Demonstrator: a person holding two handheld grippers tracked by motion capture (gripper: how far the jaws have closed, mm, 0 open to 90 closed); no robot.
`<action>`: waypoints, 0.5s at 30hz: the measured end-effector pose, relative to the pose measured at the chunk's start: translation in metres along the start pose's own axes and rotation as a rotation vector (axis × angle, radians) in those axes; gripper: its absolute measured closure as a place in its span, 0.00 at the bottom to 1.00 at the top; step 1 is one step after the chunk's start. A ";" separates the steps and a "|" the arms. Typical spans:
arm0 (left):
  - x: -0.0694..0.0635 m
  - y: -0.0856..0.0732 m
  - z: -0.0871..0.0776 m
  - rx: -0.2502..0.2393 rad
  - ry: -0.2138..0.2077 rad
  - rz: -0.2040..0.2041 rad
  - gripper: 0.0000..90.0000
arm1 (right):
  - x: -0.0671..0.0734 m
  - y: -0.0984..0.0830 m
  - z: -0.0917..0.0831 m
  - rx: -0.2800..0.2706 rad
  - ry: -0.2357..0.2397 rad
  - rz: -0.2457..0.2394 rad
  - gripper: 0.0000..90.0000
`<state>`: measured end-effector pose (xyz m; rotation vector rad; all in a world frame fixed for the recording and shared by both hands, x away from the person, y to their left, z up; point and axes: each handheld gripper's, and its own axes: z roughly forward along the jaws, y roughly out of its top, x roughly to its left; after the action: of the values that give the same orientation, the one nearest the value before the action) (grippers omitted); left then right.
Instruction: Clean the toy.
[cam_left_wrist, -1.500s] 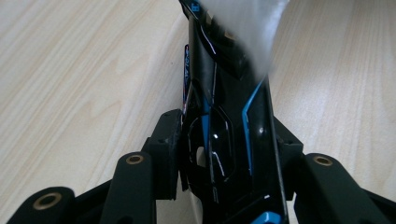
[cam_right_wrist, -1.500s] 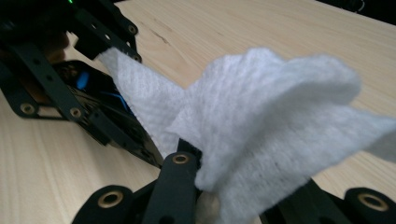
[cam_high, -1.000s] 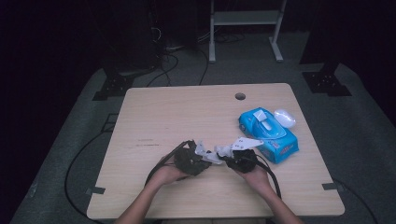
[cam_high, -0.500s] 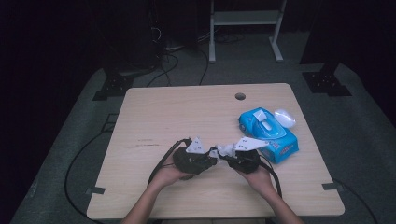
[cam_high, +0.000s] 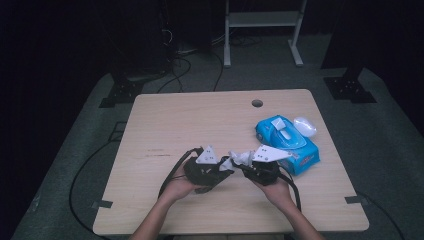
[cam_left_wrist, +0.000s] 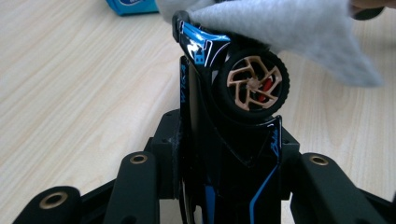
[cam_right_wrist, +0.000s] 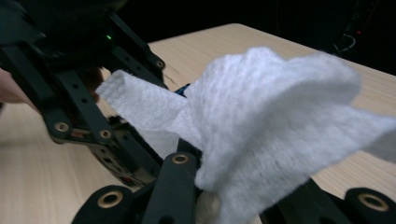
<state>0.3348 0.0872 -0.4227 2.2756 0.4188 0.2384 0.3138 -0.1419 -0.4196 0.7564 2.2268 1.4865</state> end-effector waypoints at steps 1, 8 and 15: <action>0.000 -0.001 -0.001 -0.011 -0.011 -0.009 0.63 | 0.001 0.000 0.001 0.013 -0.022 -0.010 0.89; -0.005 0.002 0.003 -0.009 -0.008 0.010 0.63 | 0.009 0.010 -0.003 -0.038 -0.005 -0.025 0.89; -0.005 0.002 0.003 -0.019 -0.020 0.004 0.63 | 0.004 0.006 -0.003 -0.033 -0.019 -0.011 0.88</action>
<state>0.3316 0.0821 -0.4234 2.2586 0.4001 0.2200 0.3105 -0.1403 -0.4124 0.7439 2.1831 1.5008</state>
